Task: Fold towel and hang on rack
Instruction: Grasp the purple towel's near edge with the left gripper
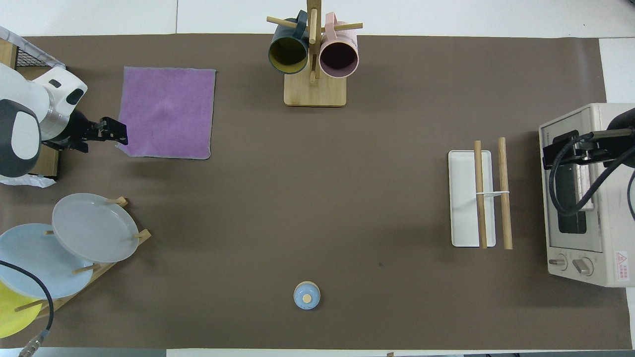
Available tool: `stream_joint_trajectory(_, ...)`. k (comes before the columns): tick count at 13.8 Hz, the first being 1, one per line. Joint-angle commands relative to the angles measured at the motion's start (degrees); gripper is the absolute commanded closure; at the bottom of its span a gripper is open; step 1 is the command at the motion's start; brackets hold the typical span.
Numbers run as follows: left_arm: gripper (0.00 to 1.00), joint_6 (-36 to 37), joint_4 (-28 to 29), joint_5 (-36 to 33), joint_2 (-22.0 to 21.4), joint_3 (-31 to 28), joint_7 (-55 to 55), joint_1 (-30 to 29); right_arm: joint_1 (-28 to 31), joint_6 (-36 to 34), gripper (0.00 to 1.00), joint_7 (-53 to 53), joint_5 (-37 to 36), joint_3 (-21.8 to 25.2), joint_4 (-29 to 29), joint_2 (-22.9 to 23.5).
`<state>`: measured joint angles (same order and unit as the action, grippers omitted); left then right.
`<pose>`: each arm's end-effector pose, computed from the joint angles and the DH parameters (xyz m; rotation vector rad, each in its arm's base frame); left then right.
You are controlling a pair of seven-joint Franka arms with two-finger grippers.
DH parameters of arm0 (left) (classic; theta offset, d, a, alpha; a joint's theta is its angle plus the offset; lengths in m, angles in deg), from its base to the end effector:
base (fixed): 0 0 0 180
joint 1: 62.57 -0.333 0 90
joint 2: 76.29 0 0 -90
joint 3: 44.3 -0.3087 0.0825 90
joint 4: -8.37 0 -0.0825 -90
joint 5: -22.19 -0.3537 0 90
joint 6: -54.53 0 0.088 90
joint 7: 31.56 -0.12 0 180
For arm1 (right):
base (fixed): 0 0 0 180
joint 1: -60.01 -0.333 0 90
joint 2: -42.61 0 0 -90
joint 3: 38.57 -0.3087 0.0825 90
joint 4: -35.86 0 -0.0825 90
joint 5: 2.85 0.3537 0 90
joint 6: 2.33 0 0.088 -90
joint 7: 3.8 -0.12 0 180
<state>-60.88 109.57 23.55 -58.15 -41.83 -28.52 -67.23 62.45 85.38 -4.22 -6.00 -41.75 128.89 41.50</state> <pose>0.6024 0.0232 0.3737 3.1015 0.1612 -0.1066 0.5118 0.0001 0.5879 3.0827 0.0083 -0.1125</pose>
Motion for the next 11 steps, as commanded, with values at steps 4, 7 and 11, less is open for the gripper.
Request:
stream_joint_trajectory(4,0.04,-9.12,0.84,2.68,4.71,0.34,-1.82,-1.84,0.89,-0.79,0.00,1.30,0.69,-0.41,0.22,-0.56)
stream_joint_trajectory(7,0.11,-11.67,-0.22,4.45,6.99,0.34,-1.64,-1.49,0.89,-0.79,0.00,1.30,0.69,-0.41,0.22,-0.56)
stream_joint_trajectory(11,0.50,-11.86,0.40,4.36,7.27,0.25,-1.90,-1.58,0.89,-0.79,0.00,1.30,0.69,-0.41,0.22,-0.56)
